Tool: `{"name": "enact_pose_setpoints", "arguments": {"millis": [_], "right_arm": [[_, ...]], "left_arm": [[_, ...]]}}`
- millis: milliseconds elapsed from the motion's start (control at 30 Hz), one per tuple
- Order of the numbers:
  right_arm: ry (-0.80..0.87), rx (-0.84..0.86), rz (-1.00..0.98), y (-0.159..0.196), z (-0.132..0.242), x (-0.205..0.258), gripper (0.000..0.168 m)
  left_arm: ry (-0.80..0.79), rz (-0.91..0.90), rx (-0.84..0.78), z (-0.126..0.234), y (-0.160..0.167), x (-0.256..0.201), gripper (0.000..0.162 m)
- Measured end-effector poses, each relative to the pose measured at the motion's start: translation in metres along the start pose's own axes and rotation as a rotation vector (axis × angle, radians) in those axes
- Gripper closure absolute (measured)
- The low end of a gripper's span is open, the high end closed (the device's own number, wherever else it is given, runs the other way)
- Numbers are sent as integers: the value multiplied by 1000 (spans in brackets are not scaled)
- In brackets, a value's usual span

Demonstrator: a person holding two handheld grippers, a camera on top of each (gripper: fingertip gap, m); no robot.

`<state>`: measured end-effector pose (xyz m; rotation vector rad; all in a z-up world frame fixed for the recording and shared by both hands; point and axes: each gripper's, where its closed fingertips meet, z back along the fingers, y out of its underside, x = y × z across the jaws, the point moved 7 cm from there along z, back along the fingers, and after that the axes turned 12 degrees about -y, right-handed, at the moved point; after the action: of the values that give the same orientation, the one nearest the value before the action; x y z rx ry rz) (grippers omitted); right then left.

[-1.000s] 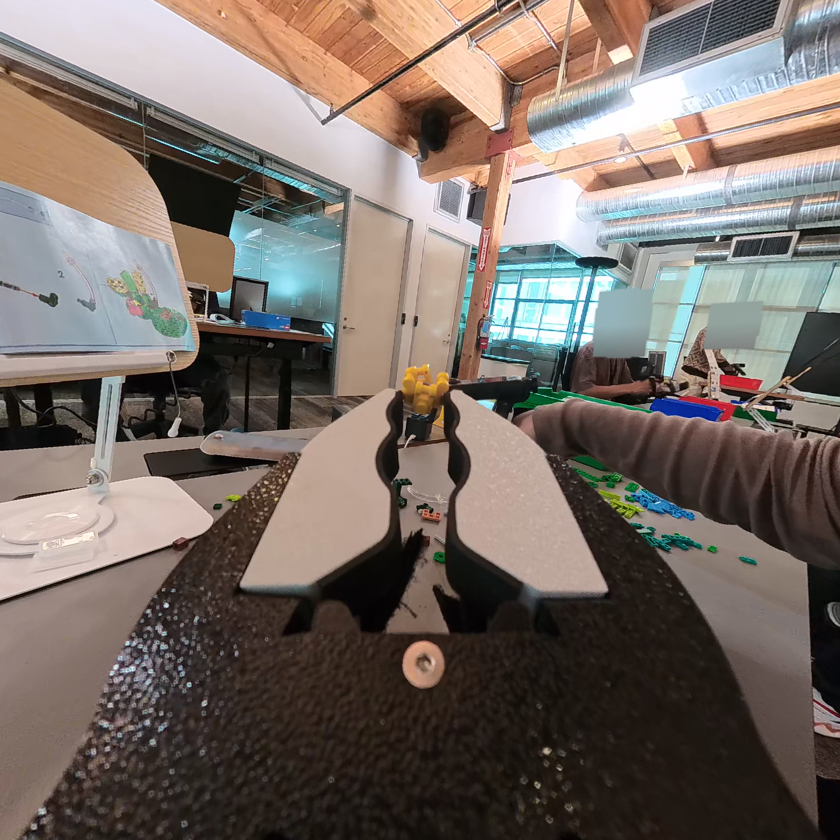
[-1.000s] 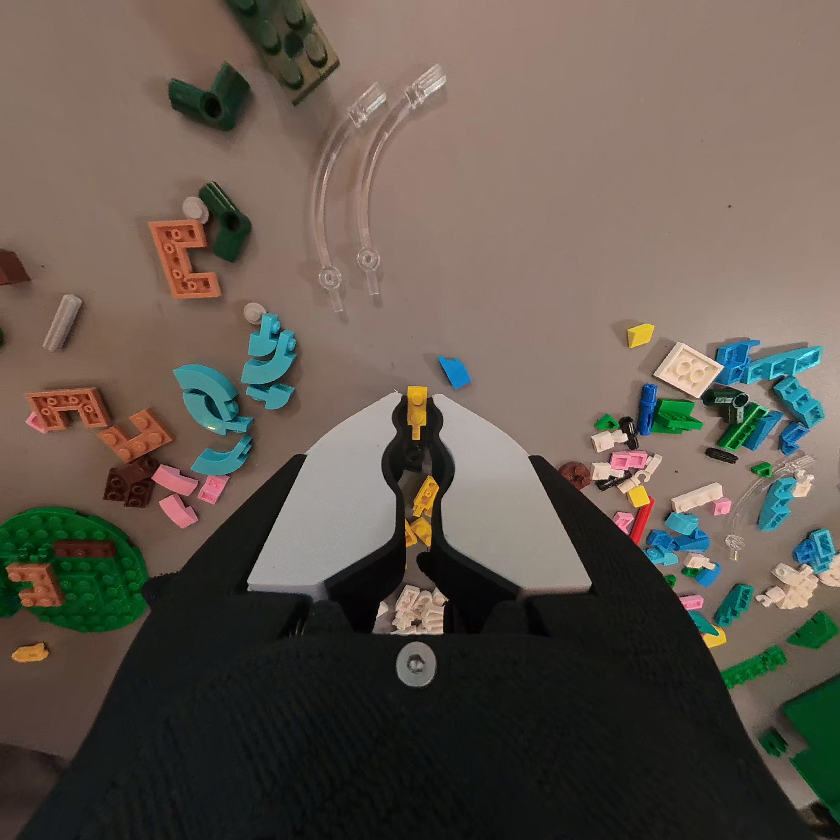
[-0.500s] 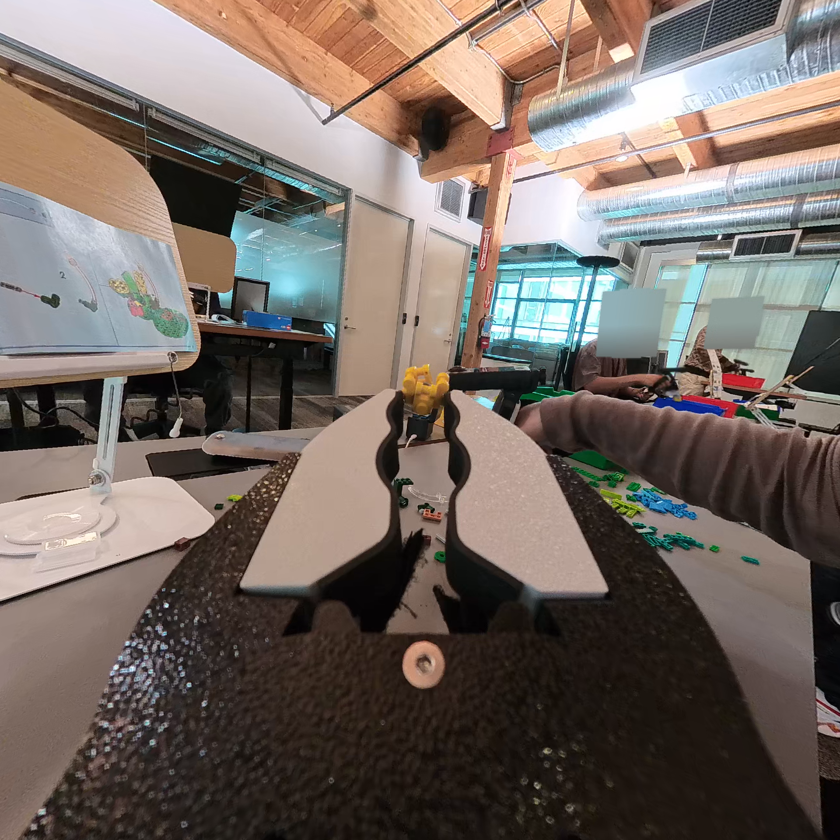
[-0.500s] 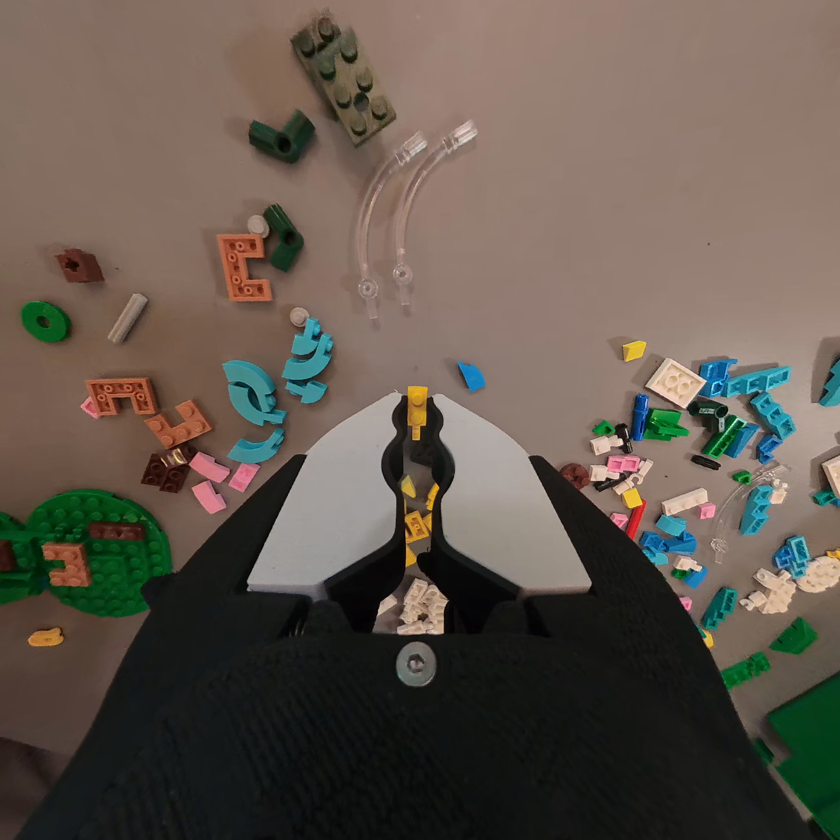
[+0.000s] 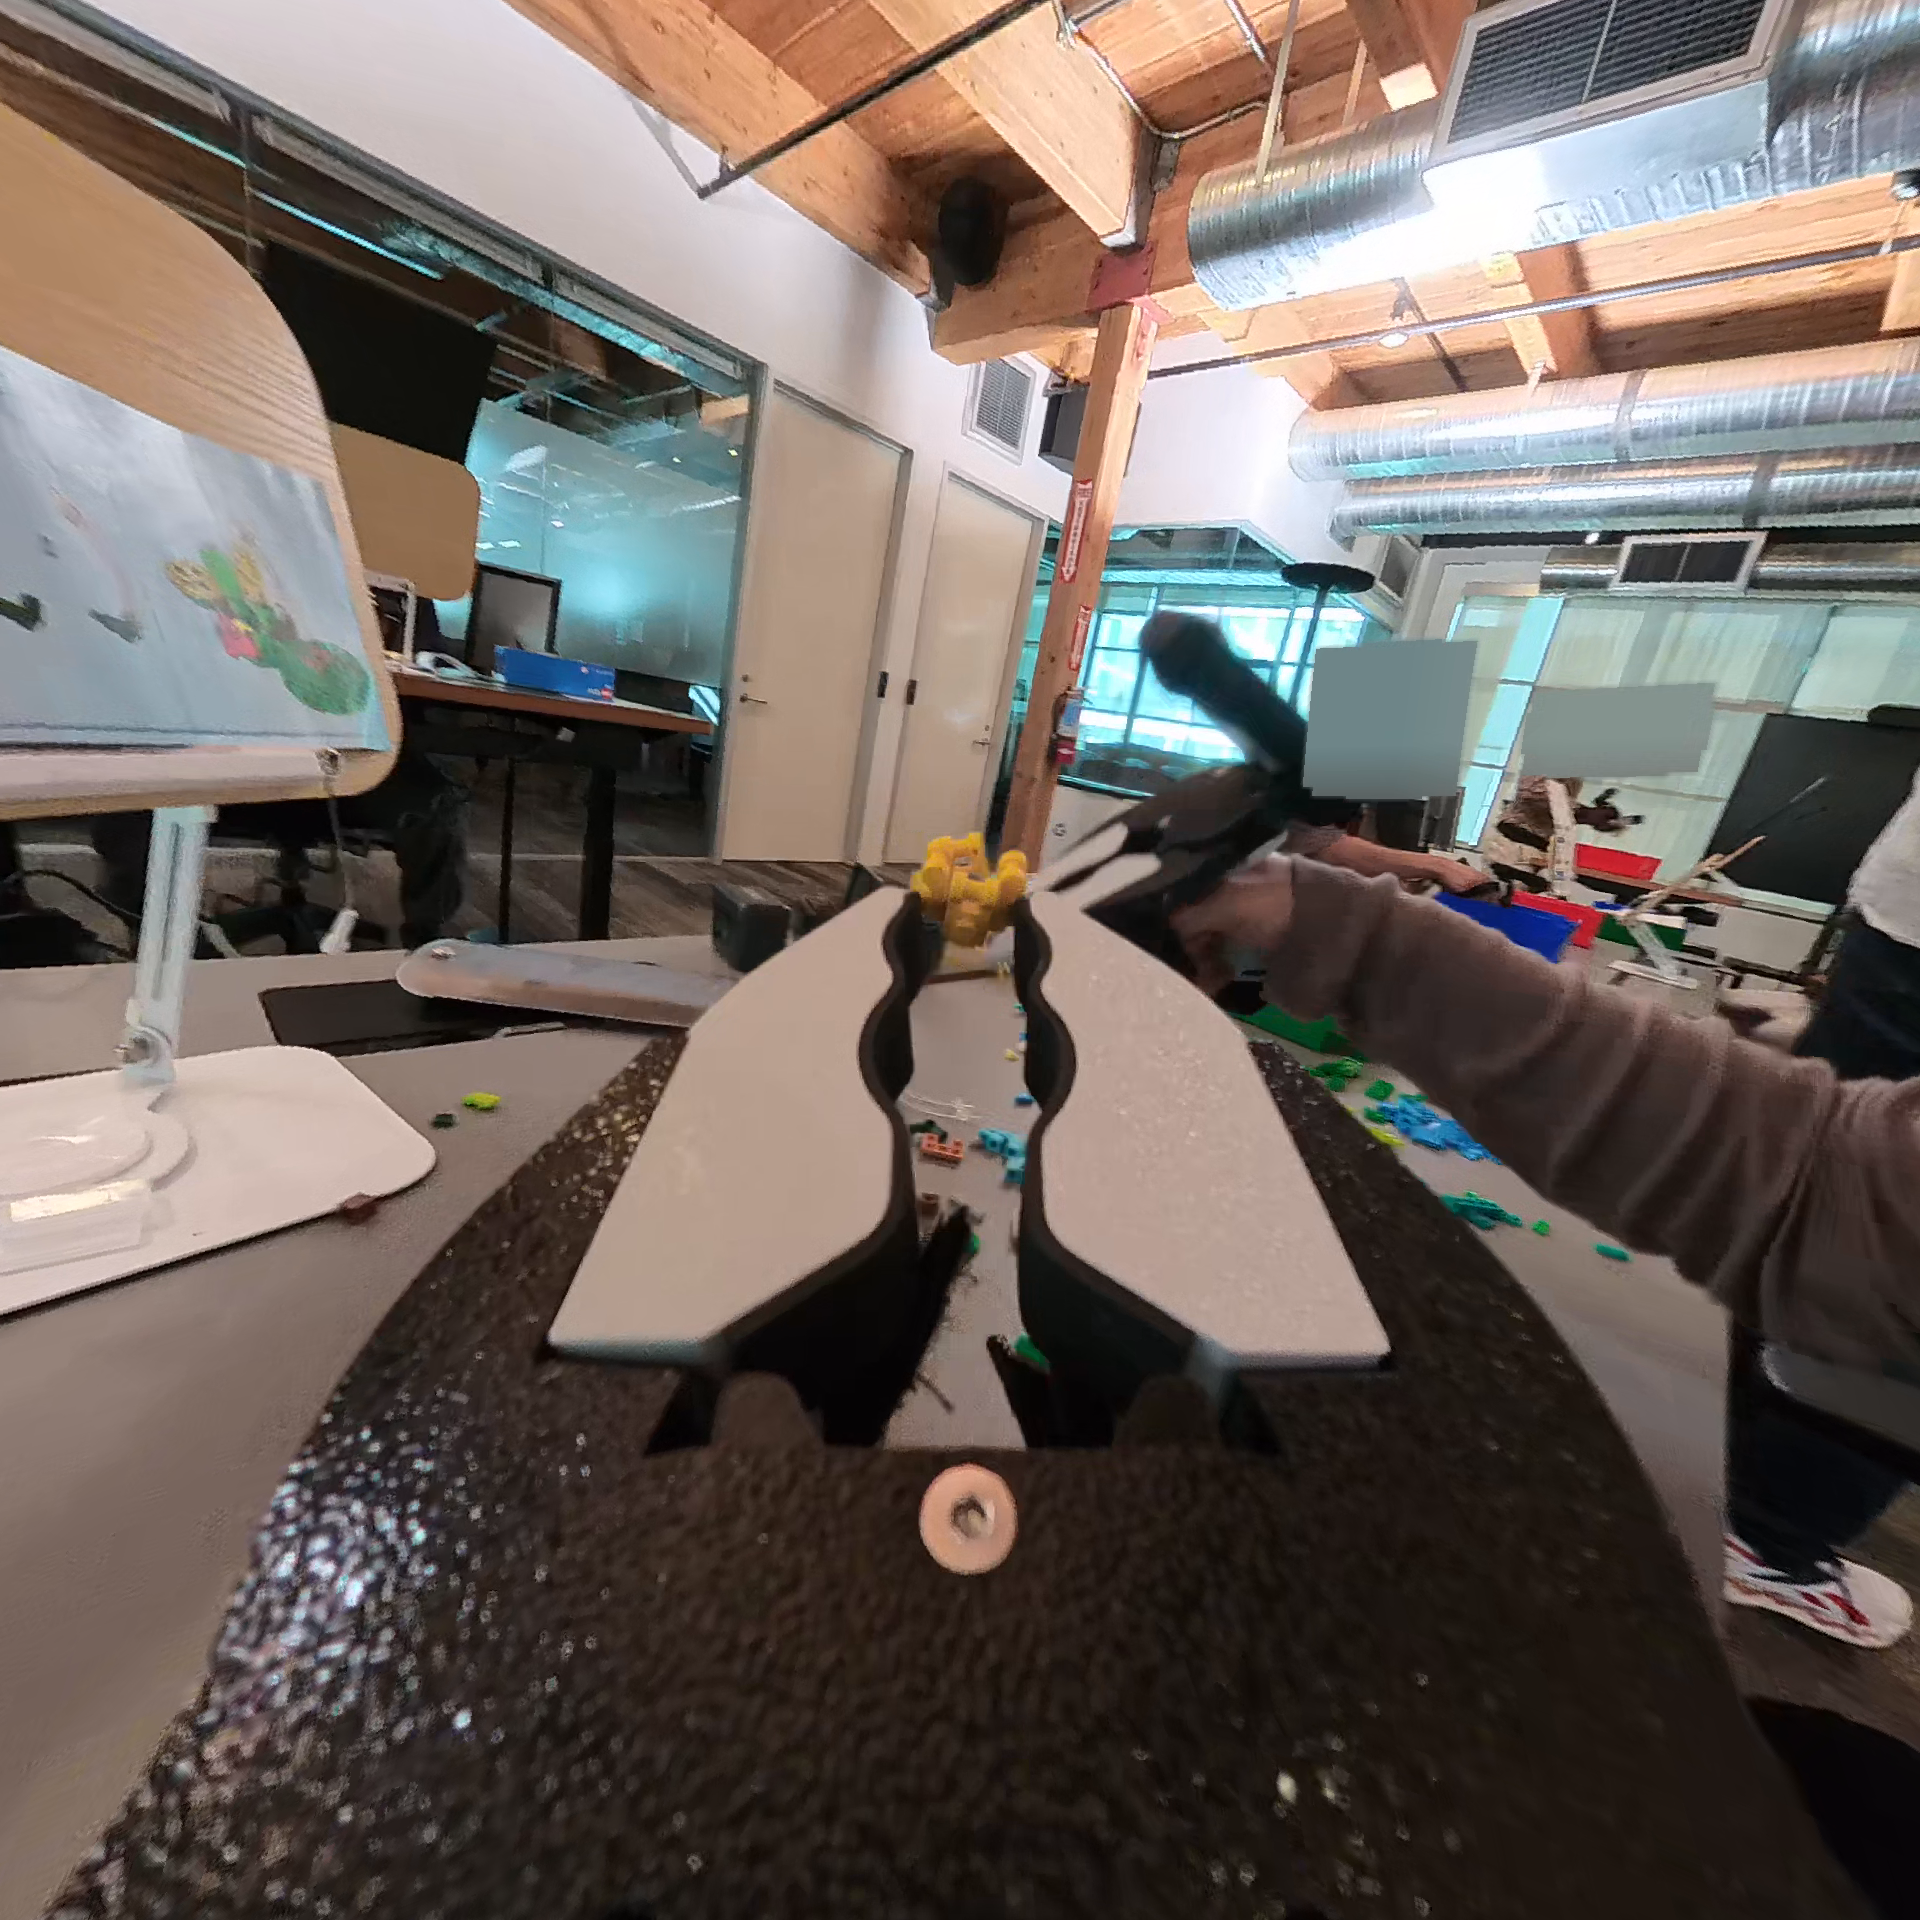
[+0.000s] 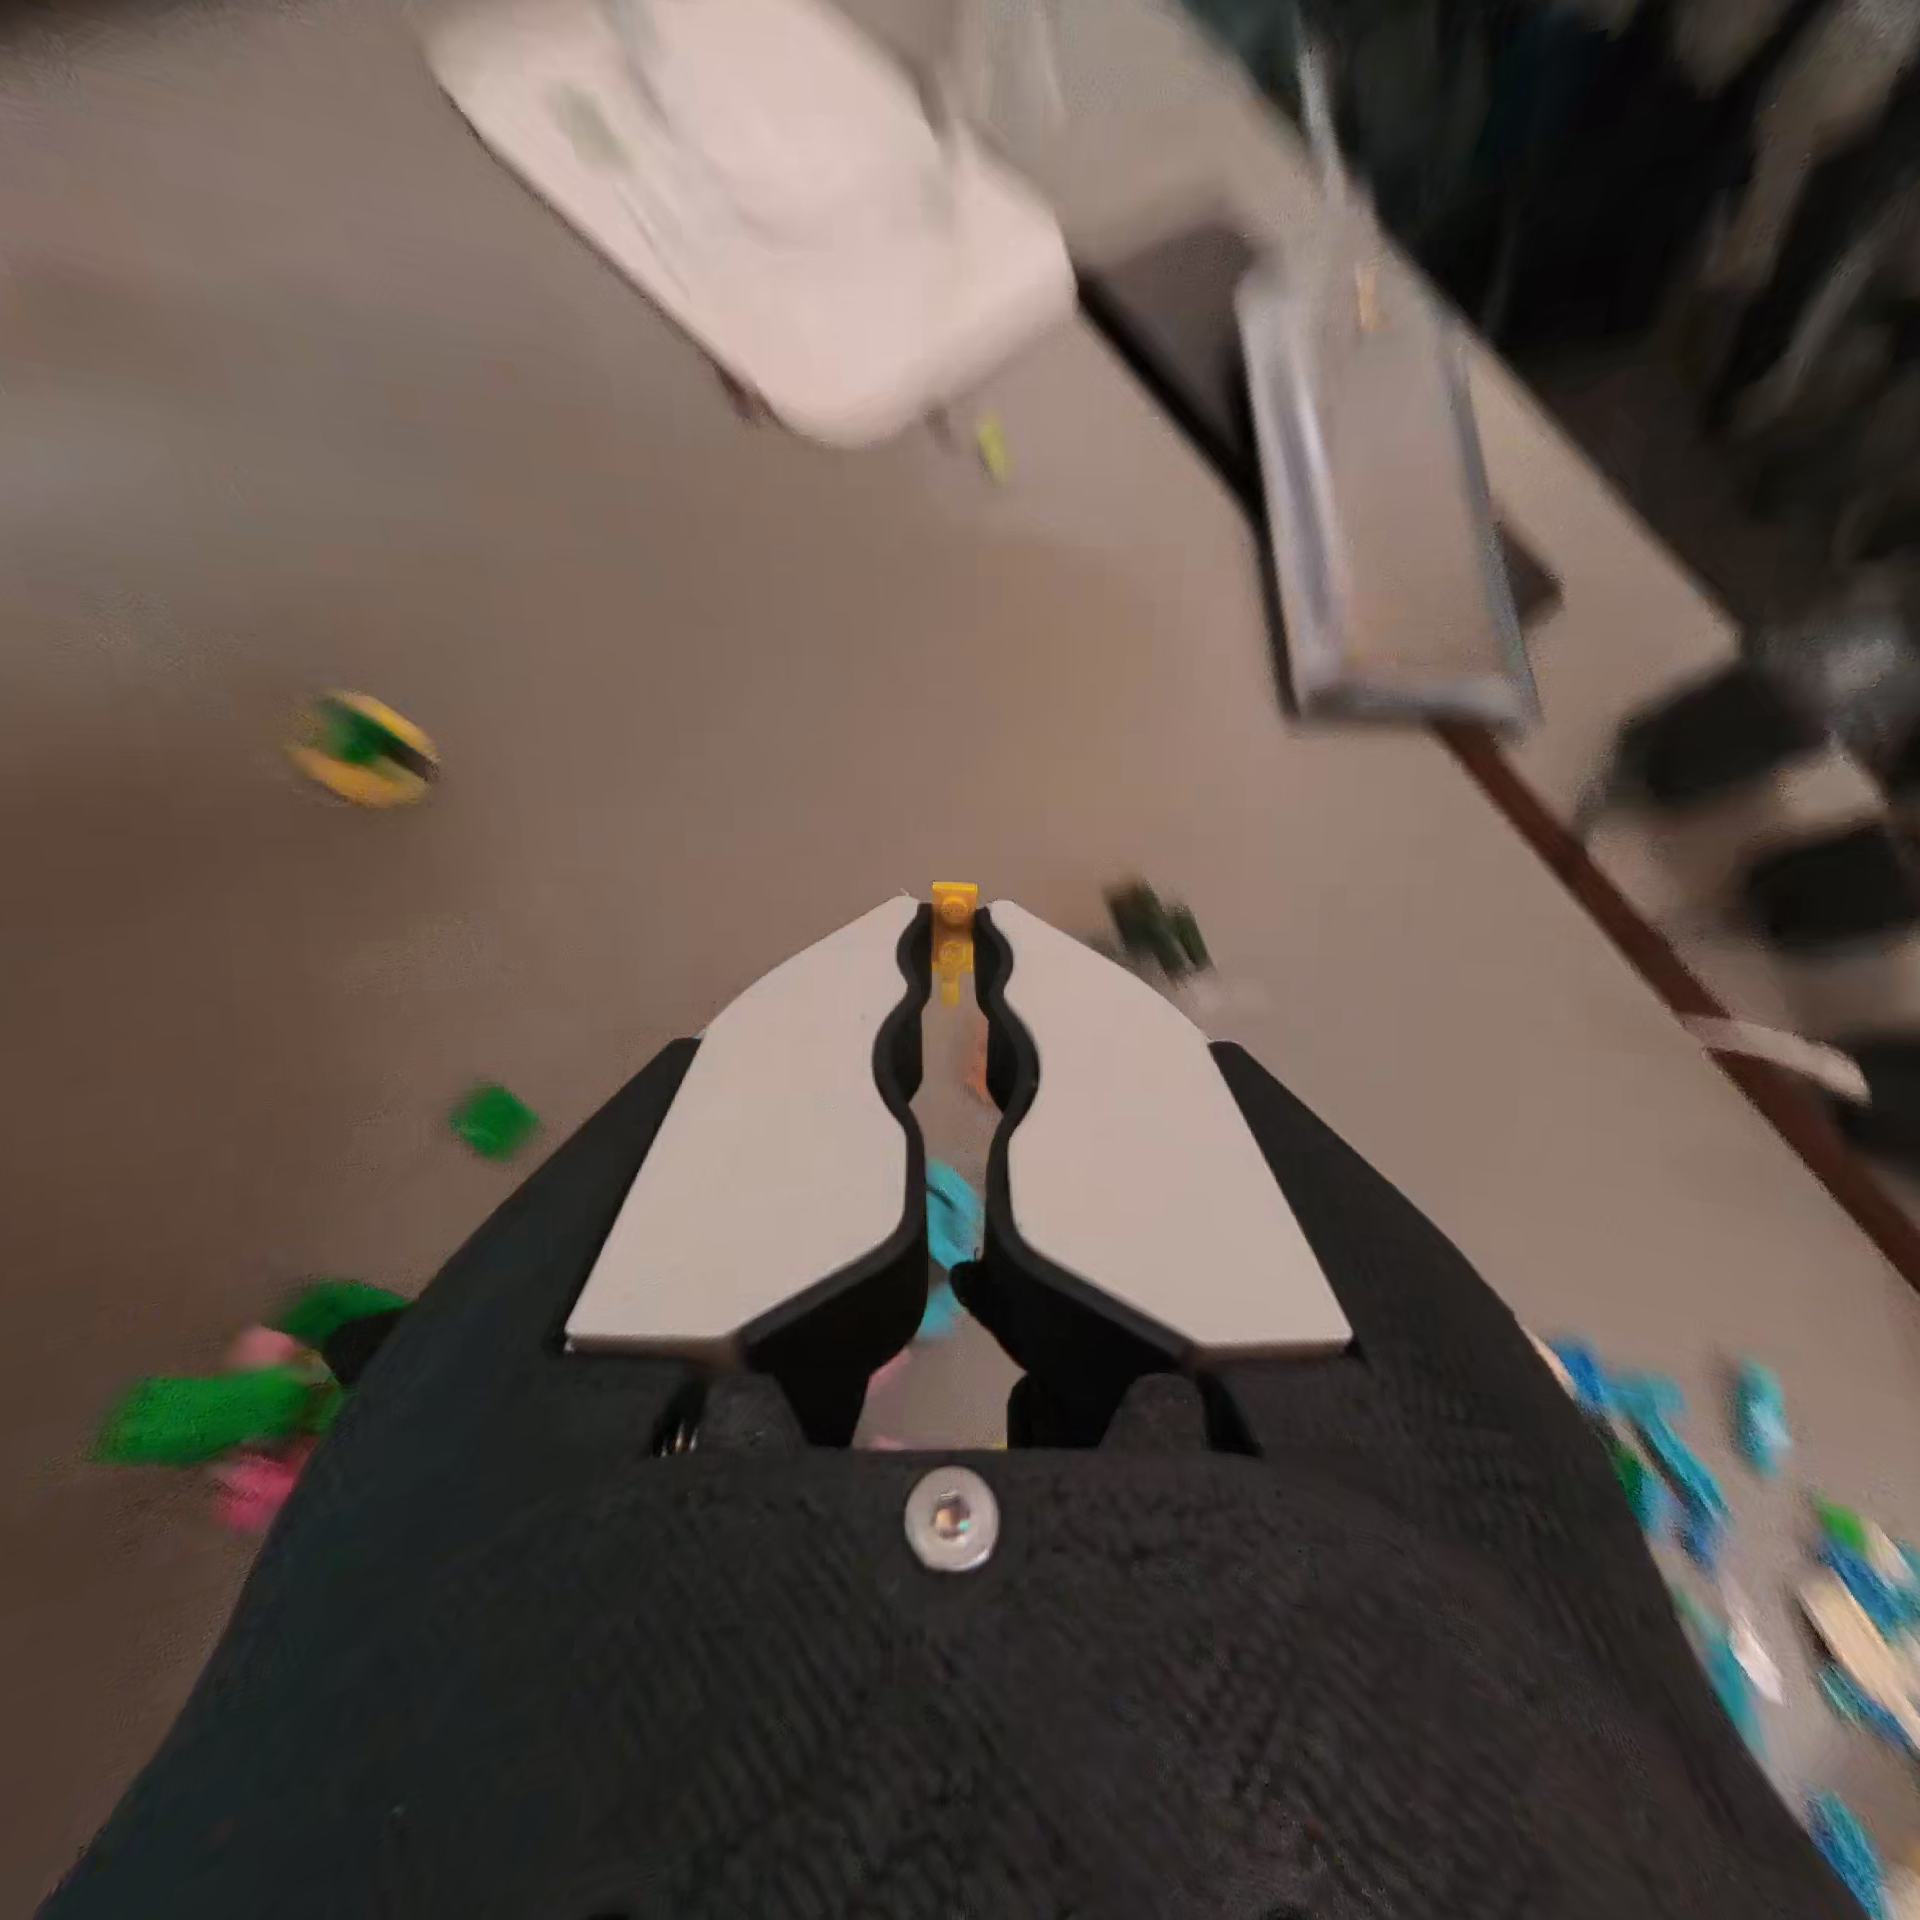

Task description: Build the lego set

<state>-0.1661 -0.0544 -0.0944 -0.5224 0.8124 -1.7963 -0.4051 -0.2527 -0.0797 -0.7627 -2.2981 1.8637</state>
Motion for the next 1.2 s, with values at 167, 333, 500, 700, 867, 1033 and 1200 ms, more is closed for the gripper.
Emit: {"name": "enact_pose_setpoints", "arguments": {"millis": [167, 333, 500, 700, 867, 1033, 1200], "right_arm": [[-316, -576, 83, -71, 41, 106, 163], [-565, -826, 160, -98, 55, 167, 163], [-842, -727, 91, -101, 45, 181, 164], [-861, -667, 78, -97, 36, 180, 164], [-880, -679, 77, -96, 38, 179, 163], [-858, -691, 82, -96, 42, 177, 164], [-837, -684, 88, -96, 40, 177, 163]], "left_arm": [[142, 90, 28, -2, -1, -11, 145], [279, 123, 14, 2, -9, -26, 145], [325, 134, 66, 5, -16, -34, 145], [359, 162, 75, 6, -21, -43, 146], [358, 174, 44, 5, -21, -43, 146], [346, 201, 26, 3, -19, -40, 146], [330, 197, 23, 3, -19, -40, 145]]}}
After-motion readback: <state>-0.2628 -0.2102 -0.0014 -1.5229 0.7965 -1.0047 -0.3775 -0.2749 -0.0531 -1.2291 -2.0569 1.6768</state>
